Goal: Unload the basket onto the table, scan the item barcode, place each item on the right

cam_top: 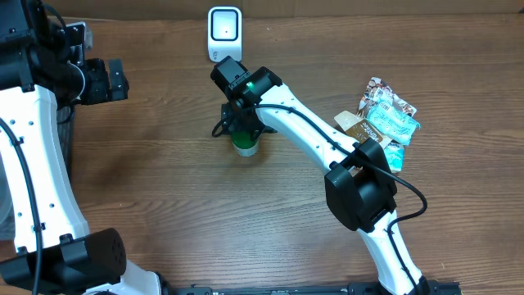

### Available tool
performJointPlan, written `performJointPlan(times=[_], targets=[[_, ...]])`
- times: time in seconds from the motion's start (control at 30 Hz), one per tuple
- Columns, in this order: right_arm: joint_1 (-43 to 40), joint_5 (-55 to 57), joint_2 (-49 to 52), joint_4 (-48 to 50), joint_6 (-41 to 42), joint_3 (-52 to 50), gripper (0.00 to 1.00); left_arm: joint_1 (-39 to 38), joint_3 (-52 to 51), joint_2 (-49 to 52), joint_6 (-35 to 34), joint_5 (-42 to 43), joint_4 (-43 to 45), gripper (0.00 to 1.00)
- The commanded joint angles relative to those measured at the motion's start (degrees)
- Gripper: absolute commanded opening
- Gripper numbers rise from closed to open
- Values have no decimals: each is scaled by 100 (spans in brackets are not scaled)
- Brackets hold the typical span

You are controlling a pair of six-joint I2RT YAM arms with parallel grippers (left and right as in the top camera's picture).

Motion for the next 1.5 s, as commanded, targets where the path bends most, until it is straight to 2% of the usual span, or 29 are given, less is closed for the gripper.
performJointPlan(times=[0.0,0.17,0.27,0.33,0.43,0.63,0.77,0.97,1.3,1.47], targets=[[42,59,66,-72,144,4,76,4,-26,-2,127,46,20,100],[109,59,68,-188,149,4,65,4,-26,-2,127,46,20,99],[107,61,72,-363,297,4,65,4,-26,-2,127,46,20,100],[107,61,72,-481,297,4,66,4,-26,-2,127,46,20,100],[107,35,72,-544,293,4,77,4,-26,-2,127,46,20,100],[107,-286,72,-675,76,4,78,4,-26,-2,127,46,20,99],[107,-289,72,-756,127,4,73,4,-26,-2,127,46,20,100],[70,-260,72,-813,483,7,48,4,-26,-2,127,46,20,100],[-166,81,70,-621,1016,17,45,4,-26,-2,127,46,20,100],[-295,131,70,-629,817,20,46,4,-26,-2,127,46,20,100]])
